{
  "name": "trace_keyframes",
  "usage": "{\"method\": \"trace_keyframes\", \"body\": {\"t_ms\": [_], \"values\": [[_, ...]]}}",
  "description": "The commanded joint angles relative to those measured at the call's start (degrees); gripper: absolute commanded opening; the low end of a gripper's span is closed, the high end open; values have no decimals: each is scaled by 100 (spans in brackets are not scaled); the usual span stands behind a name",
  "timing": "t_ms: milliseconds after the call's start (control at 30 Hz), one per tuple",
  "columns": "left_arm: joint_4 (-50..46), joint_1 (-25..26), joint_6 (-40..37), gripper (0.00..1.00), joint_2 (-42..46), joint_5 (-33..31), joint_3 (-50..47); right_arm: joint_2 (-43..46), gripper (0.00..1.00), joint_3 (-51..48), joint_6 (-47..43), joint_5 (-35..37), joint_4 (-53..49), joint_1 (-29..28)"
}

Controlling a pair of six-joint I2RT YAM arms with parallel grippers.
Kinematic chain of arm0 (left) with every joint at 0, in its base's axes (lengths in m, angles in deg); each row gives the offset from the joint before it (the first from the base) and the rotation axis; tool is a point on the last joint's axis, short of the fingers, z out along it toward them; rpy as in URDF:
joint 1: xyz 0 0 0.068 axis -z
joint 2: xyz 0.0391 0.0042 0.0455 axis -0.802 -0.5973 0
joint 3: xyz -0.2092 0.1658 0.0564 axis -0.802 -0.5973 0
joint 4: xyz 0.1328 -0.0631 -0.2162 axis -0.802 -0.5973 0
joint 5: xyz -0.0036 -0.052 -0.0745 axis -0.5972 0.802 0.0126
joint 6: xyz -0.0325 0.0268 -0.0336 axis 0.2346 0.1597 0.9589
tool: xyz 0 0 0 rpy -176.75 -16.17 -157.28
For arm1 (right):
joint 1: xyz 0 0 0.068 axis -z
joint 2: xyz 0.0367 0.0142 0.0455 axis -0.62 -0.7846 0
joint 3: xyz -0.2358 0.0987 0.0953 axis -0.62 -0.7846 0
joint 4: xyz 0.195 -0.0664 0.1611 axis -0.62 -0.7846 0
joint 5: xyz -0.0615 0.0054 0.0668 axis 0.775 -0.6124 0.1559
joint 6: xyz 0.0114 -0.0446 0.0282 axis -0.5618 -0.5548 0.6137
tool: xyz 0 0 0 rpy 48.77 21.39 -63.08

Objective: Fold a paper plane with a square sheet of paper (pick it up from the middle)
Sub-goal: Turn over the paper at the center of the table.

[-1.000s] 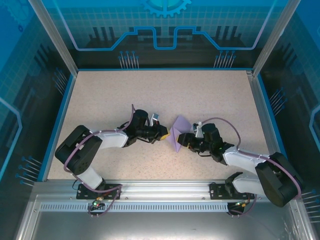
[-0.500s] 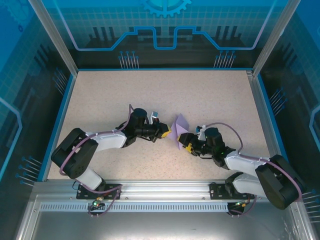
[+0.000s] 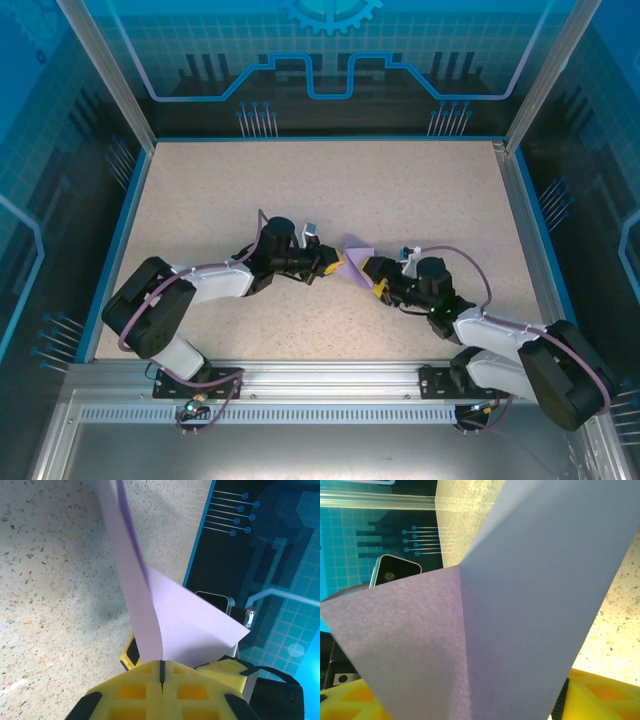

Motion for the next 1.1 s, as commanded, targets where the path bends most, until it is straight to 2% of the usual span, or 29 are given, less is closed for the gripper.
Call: {"method": "trace_keyframes", "body": {"t_ms": [0, 267, 633, 733, 933, 1067], "values": [[38, 37, 6, 1, 170, -6, -123, 79, 62, -64, 108, 85, 122, 64], [-169, 37, -195, 2, 339, 67, -213, 103, 40, -164, 216, 107, 157, 135], [-487, 37, -504, 7, 394, 207, -205, 274, 20, -90, 160, 96, -45, 144], [-560, 38, -568, 10, 365, 205, -142, 388, 20, -9, 100, 88, -209, 144], [-552, 37, -610, 12, 261, 240, -50, 500, 33, 112, -19, 61, -450, 127], [-425, 49, -585, 12, 189, 258, -66, 533, 34, 81, 63, 147, -405, 117]]}}
